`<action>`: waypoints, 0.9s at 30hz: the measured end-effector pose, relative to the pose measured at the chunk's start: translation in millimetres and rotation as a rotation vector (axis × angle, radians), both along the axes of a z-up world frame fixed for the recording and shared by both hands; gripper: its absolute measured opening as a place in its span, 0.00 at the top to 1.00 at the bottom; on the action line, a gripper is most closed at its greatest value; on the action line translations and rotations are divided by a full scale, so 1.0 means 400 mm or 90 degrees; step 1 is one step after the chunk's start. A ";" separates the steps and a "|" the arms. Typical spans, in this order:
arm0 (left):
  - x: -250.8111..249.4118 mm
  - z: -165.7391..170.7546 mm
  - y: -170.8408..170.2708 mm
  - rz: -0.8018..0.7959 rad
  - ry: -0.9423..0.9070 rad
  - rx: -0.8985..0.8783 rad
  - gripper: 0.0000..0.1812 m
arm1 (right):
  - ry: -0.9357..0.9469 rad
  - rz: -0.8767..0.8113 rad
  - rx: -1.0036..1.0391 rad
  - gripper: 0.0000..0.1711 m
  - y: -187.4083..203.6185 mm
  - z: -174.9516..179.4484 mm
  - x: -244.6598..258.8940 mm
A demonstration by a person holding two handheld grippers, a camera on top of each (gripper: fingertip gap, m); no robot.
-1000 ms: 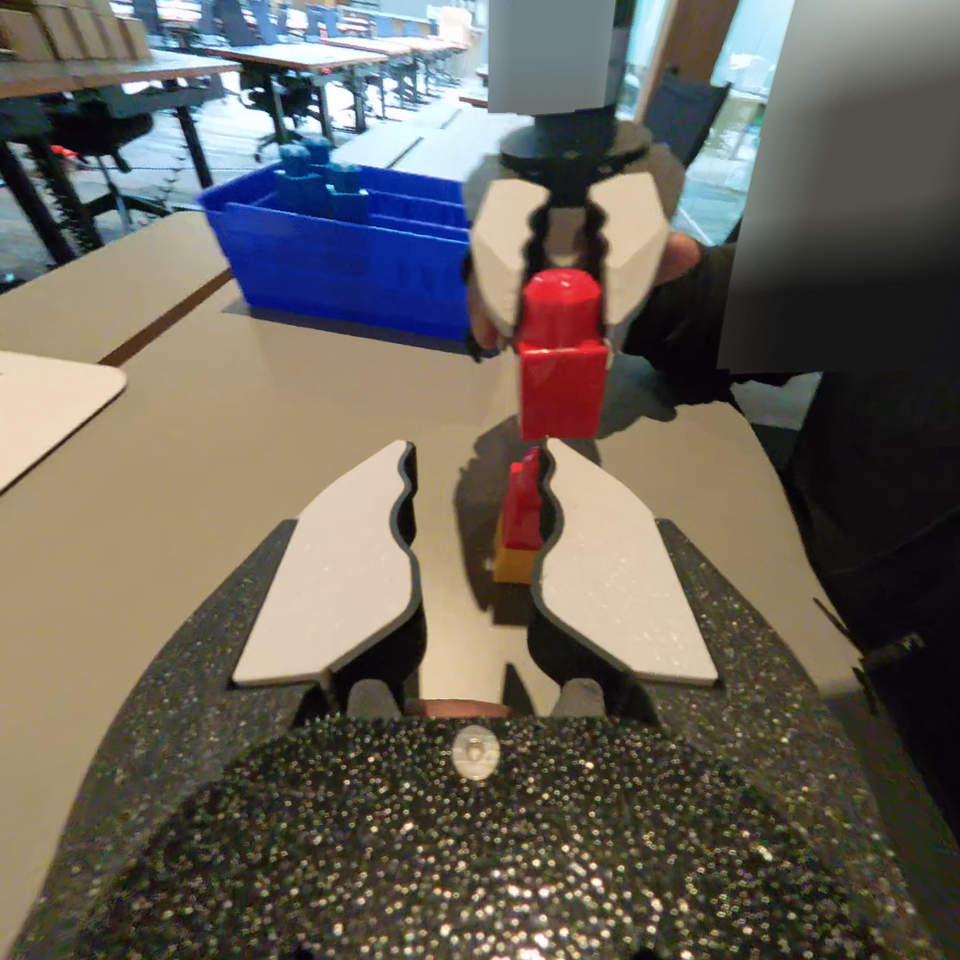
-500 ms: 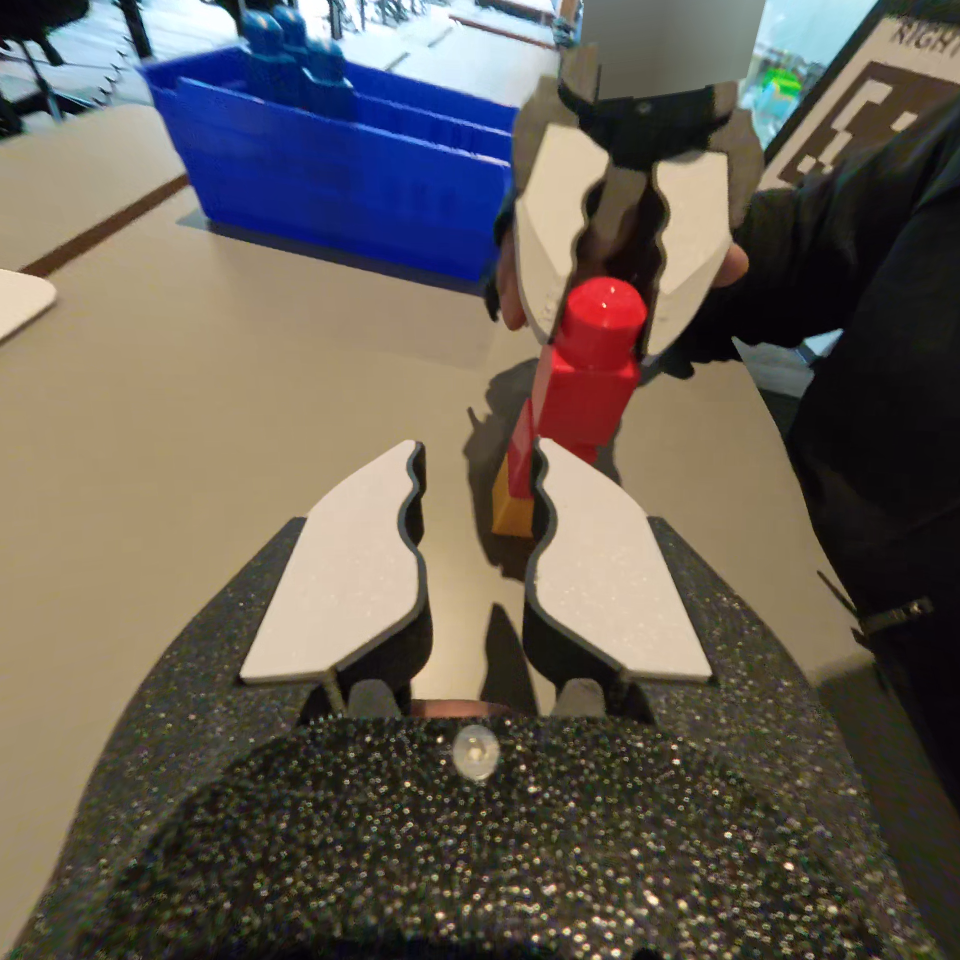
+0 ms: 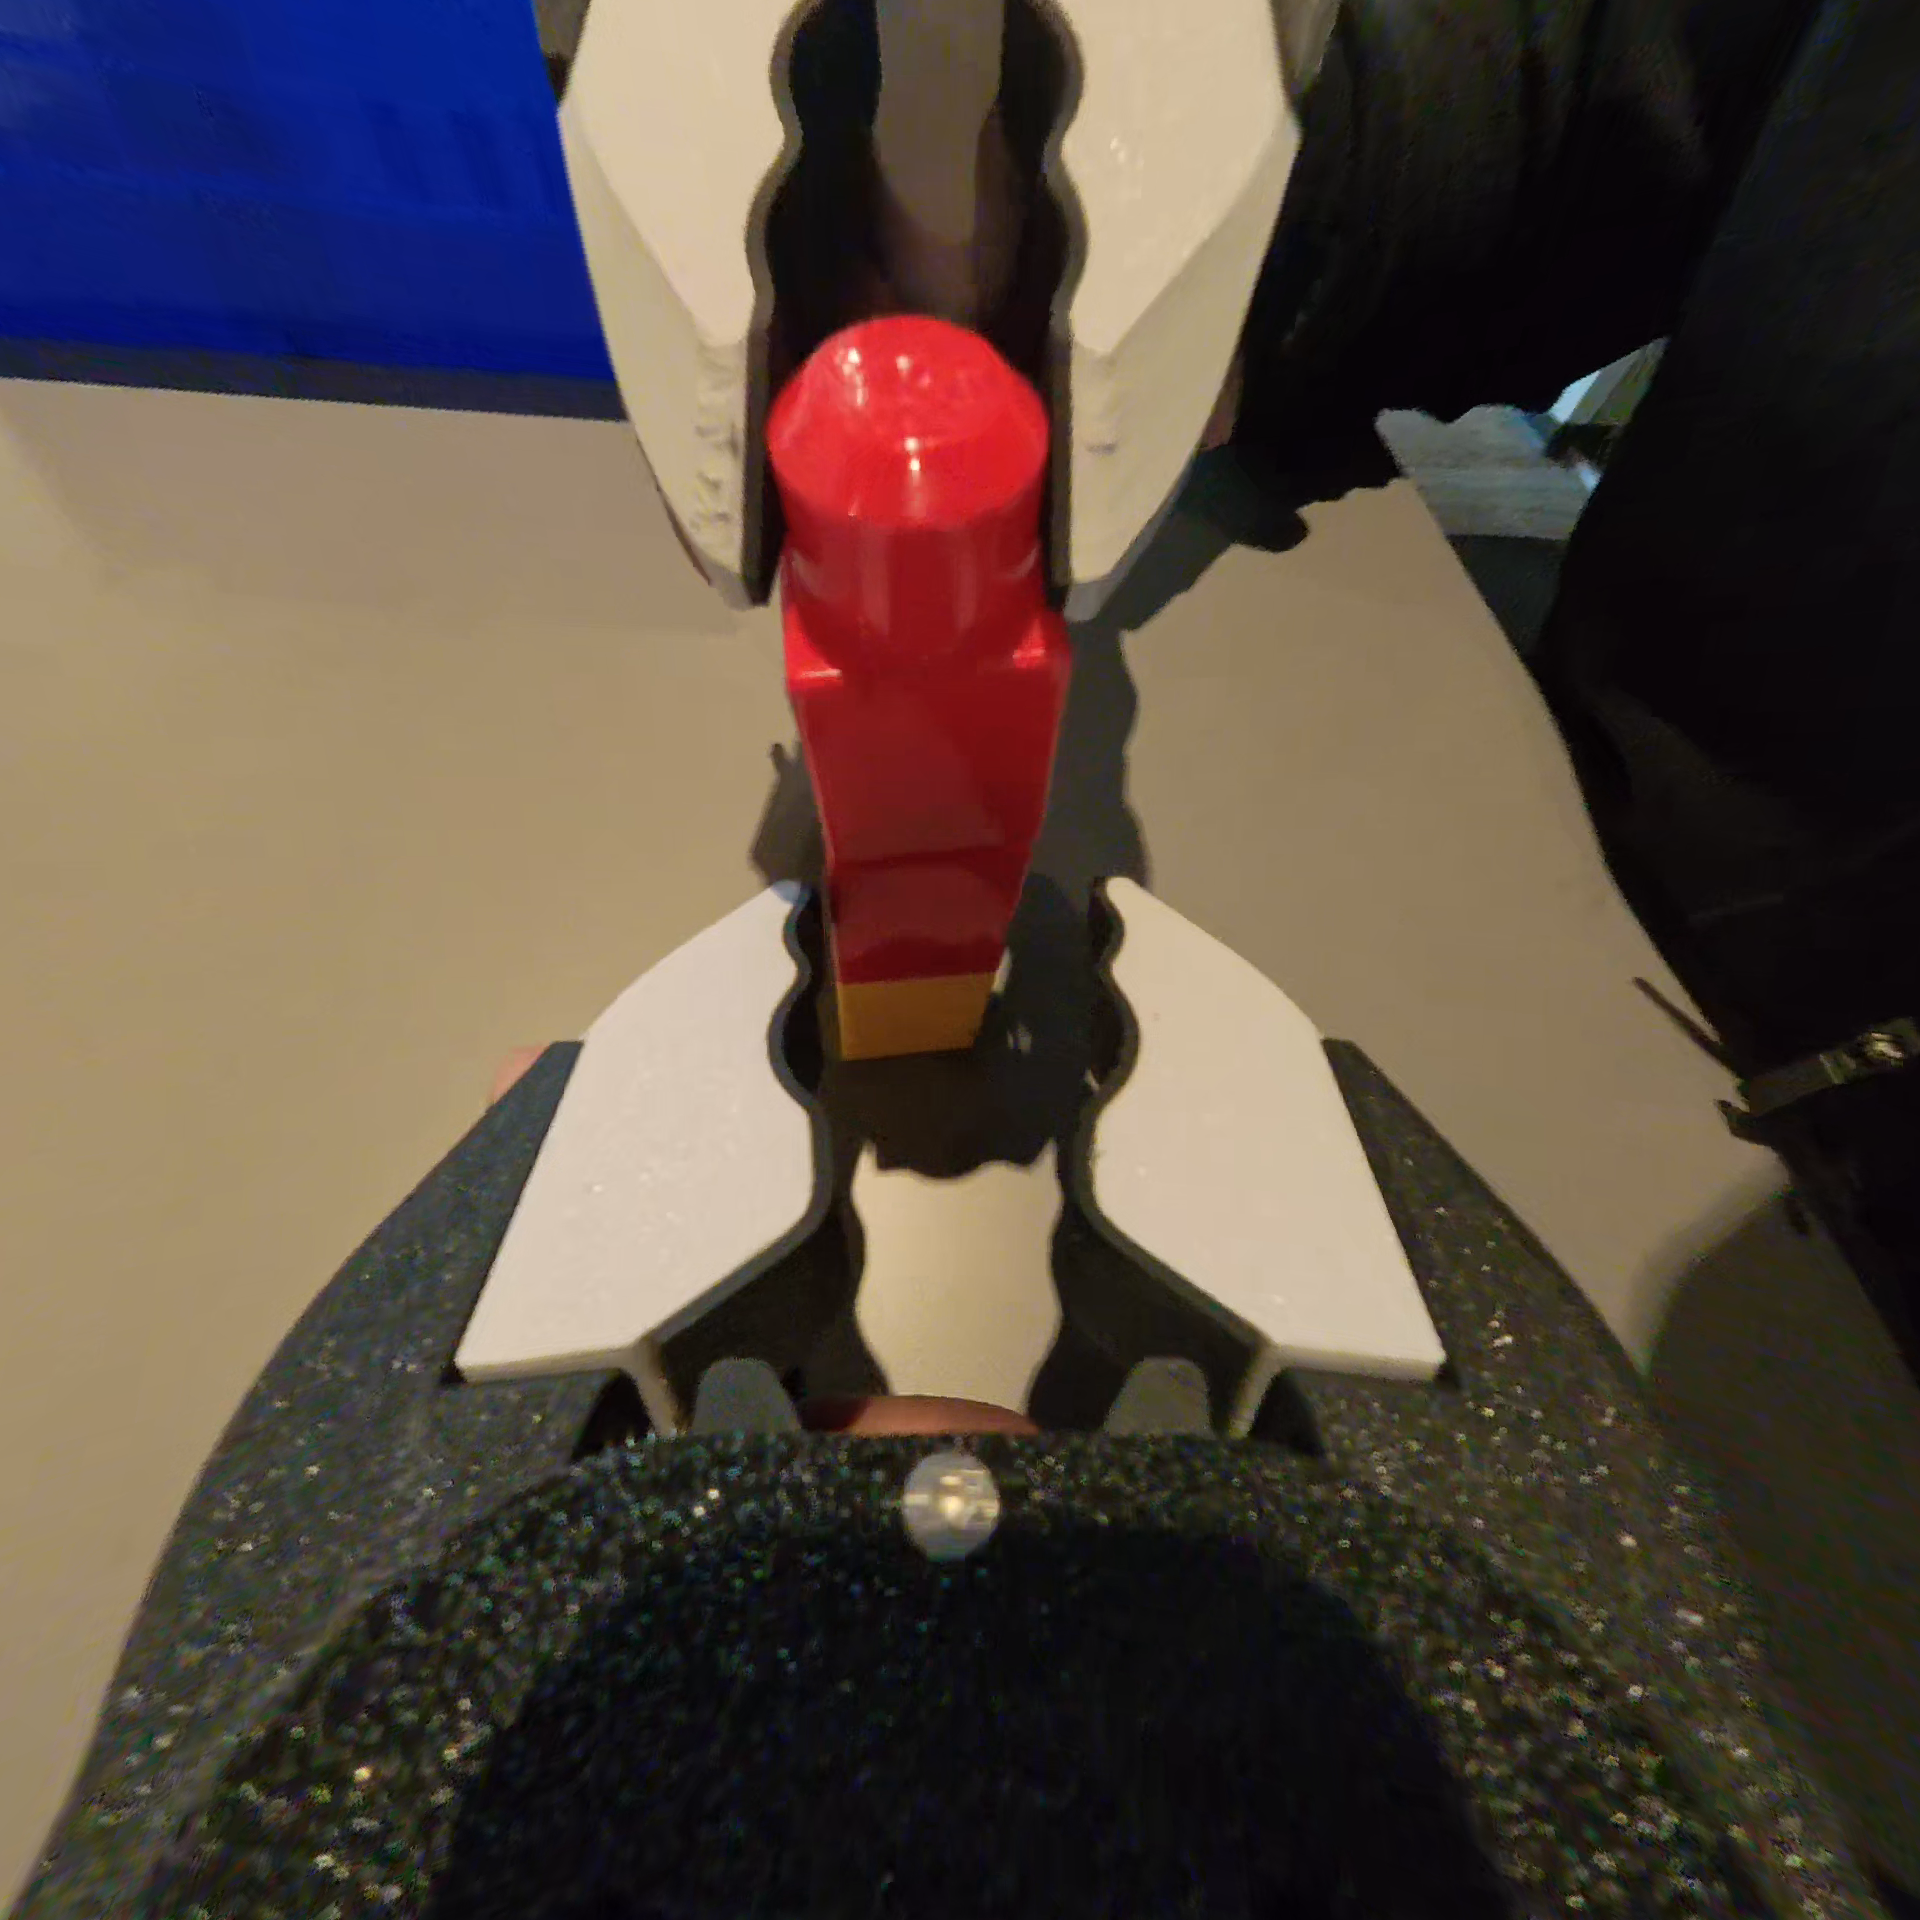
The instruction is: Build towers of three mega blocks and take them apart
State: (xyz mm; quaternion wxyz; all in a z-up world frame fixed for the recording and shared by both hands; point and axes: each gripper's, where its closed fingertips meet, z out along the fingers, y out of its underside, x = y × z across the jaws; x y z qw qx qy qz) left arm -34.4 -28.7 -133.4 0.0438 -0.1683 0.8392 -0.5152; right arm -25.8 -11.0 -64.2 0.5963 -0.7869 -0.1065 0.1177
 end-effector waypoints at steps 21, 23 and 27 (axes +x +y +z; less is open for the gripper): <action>0.025 -0.044 -0.017 0.035 -0.026 0.045 0.79 | -0.023 0.011 -0.018 0.82 -0.014 -0.013 -0.005; 0.024 -0.043 -0.018 0.033 -0.026 0.045 0.80 | -0.007 0.011 -0.012 0.65 -0.020 -0.013 -0.003; 0.019 -0.043 -0.018 0.026 -0.028 0.045 0.79 | 0.013 -0.005 -0.027 0.64 -0.030 -0.067 -0.003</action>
